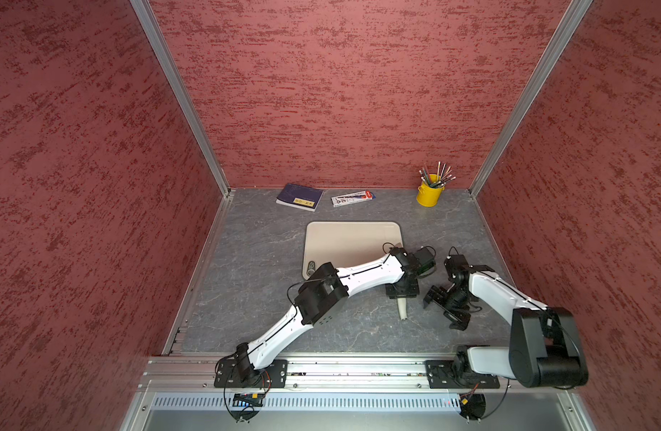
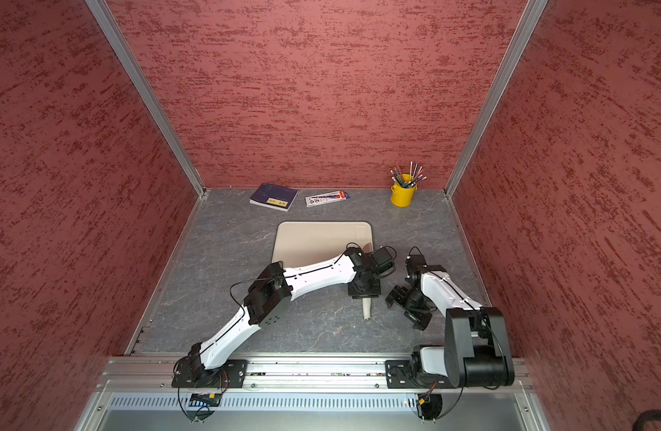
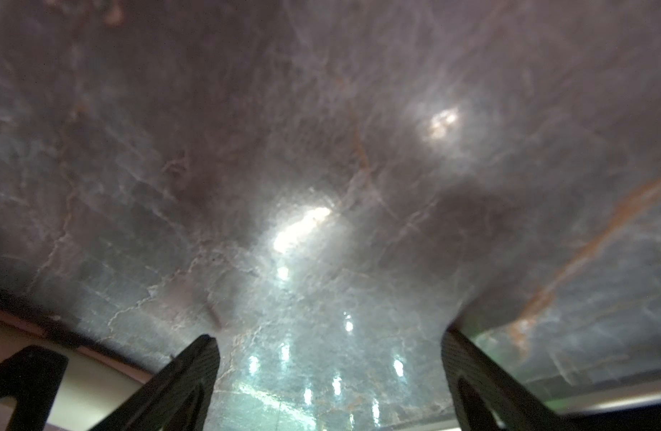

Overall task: Align the knife with the edge of the cutting board
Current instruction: Place the knife at the edge of the cutting board.

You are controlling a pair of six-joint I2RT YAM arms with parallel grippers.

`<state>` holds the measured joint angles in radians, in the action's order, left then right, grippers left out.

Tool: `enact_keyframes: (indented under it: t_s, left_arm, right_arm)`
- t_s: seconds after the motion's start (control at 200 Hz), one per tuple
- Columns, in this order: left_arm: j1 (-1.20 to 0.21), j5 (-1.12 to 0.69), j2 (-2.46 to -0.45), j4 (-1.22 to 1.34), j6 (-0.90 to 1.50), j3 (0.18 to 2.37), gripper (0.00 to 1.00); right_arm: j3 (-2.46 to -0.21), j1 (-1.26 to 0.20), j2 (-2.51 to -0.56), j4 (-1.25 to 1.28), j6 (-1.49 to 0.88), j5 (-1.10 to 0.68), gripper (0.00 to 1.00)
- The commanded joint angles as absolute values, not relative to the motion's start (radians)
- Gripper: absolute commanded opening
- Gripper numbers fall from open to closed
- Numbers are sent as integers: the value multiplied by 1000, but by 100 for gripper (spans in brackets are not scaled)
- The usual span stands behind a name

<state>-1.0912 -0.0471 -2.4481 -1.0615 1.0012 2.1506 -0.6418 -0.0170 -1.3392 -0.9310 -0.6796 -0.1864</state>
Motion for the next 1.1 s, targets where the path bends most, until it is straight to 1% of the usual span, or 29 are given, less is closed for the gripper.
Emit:
enact_keyframes:
  t_s: [0.0,1.092]
  left_arm:
    - [-1088,-44,-2473,-1056,995,2170,42]
    - [-1088,-43,-2478,-1075,976,2169,36]
  right_arm:
    - [-638,-21,-1334,-926,-673,-196,98]
    - [-635,-21,-1328,-923,-672,-198,98]
